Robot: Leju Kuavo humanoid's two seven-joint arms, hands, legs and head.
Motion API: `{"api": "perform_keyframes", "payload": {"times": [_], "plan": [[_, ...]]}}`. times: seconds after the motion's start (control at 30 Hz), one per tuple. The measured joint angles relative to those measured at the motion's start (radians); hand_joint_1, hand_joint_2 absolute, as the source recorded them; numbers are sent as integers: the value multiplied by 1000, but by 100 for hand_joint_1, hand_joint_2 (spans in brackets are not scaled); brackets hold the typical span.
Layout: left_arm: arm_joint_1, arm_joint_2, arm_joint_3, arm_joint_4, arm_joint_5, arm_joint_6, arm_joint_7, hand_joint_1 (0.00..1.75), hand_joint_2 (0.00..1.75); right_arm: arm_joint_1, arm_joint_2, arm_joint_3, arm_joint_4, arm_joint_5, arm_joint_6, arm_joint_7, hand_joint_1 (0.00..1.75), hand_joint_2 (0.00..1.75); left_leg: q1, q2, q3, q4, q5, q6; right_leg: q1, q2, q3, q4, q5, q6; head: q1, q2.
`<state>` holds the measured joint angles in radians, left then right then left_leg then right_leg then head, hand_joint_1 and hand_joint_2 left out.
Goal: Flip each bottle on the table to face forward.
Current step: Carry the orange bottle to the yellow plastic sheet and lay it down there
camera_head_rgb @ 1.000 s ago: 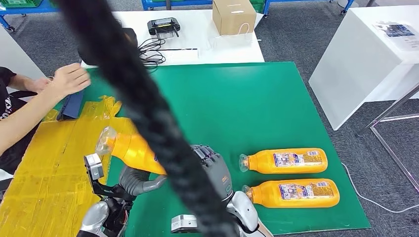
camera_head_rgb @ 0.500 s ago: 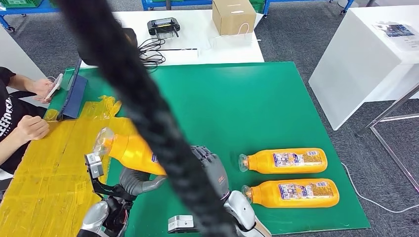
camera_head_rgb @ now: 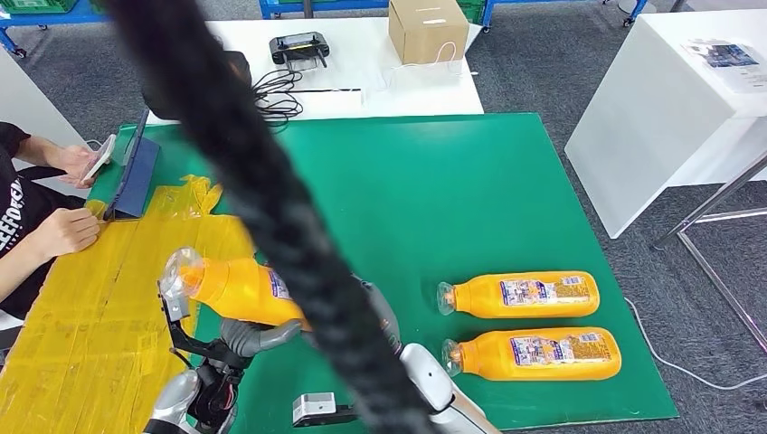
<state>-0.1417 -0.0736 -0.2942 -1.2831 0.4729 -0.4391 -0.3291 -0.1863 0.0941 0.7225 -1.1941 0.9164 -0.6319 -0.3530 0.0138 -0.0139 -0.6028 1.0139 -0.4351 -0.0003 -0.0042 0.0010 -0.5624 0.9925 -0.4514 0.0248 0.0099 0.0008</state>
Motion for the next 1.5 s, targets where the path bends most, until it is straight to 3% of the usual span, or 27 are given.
{"api": "perform_keyframes", "payload": {"times": [0.27,0.4,0.43,0.53,0.57,1.17,1.37,1.5], "plan": [[-2,0,1,12,17,8,3,175,175,-10,4,15,29,-25,5,-9,175,175,0,1,0,0,0,0,0,0,0,0,0,0,0,0],[-3,0,1,15,23,18,3,175,175,-12,8,15,36,-25,-3,-11,152,175,0,1,0,0,0,0,0,1,0,0,0,0,0,0],[-3,0,1,15,23,21,3,175,175,-12,8,15,36,-25,-8,-11,138,175,0,1,0,0,0,0,0,1,0,0,0,0,0,0],[-5,0,2,15,24,28,3,175,175,-12,10,14,38,-25,-22,-11,25,175,0,2,0,0,0,0,0,1,0,0,0,0,0,0],[-7,0,3,15,24,32,3,175,175,-11,10,14,38,-25,-28,-12,0,175,0,2,0,0,0,0,0,1,0,0,0,0,0,0],[-63,0,63,15,23,123,-6,175,175,83,13,-29,-51,-41,-64,-92,0,175,0,2,0,0,0,0,0,1,0,0,0,0,0,0],[-69,2,106,14,-29,231,-26,175,175,130,26,-113,-151,-71,-64,-156,0,175,0,2,0,0,0,0,0,1,0,0,0,0,0,0],[-74,16,143,13,-170,373,-70,175,175,164,32,-172,-232,-80,-64,-193,0,175,0,2,0,0,0,0,0,1,0,0,0,0,0,0]]}}
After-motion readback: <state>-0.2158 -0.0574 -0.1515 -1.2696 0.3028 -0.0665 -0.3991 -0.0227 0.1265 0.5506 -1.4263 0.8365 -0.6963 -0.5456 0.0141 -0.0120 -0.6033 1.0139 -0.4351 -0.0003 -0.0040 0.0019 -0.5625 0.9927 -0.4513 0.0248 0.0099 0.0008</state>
